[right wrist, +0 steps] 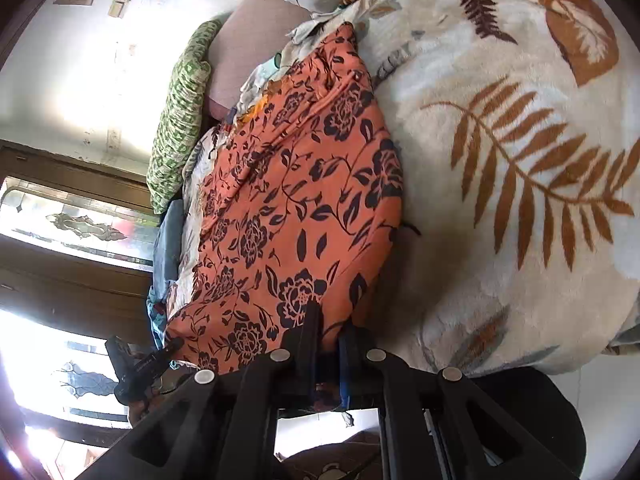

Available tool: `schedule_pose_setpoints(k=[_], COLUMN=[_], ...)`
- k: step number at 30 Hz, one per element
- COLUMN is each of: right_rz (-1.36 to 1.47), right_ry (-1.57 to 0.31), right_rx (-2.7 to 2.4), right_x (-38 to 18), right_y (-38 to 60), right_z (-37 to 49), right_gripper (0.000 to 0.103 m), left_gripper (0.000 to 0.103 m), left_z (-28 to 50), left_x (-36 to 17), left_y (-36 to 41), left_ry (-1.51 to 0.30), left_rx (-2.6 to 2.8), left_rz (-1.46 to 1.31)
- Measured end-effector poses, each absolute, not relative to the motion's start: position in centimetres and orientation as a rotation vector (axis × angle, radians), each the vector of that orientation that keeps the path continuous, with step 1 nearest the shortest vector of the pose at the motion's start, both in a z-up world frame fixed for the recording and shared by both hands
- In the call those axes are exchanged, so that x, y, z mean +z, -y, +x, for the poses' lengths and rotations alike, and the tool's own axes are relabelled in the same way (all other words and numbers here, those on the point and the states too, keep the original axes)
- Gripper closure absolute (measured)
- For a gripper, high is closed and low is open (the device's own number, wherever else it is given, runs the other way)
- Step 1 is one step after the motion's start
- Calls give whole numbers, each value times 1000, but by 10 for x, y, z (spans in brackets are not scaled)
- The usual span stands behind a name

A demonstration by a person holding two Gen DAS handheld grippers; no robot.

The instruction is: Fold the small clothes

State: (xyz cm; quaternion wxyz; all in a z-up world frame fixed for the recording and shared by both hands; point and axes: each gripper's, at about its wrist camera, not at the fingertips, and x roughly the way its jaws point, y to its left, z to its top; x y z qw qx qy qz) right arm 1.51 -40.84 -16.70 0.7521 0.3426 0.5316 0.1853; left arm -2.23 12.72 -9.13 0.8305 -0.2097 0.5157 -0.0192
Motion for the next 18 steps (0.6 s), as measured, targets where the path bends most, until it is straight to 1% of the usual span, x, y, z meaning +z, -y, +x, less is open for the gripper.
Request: schedule_pose_setpoints(k=[7,11,15,18], right_rz=[833,898,961,995], right_ry=[-1110,-1062,-984,-919], right_rx=[421,472,537,586], right_x=[-162,-157,-138,-118], right_y=[414,413,413,413], right_z=[19,20,42,76], right_gripper=[95,95,95,95], left_gripper=[94,94,94,94], left_z=[-26,-19,10,48], left_x=[-80,-61,-32,-8], left_y=[-116,-116,-116,-114], left_ry=[-1069,-1017,-964,-923], left_rx=[-67,-81,-94,-116], left_rz=[-437,-413,-373,-348])
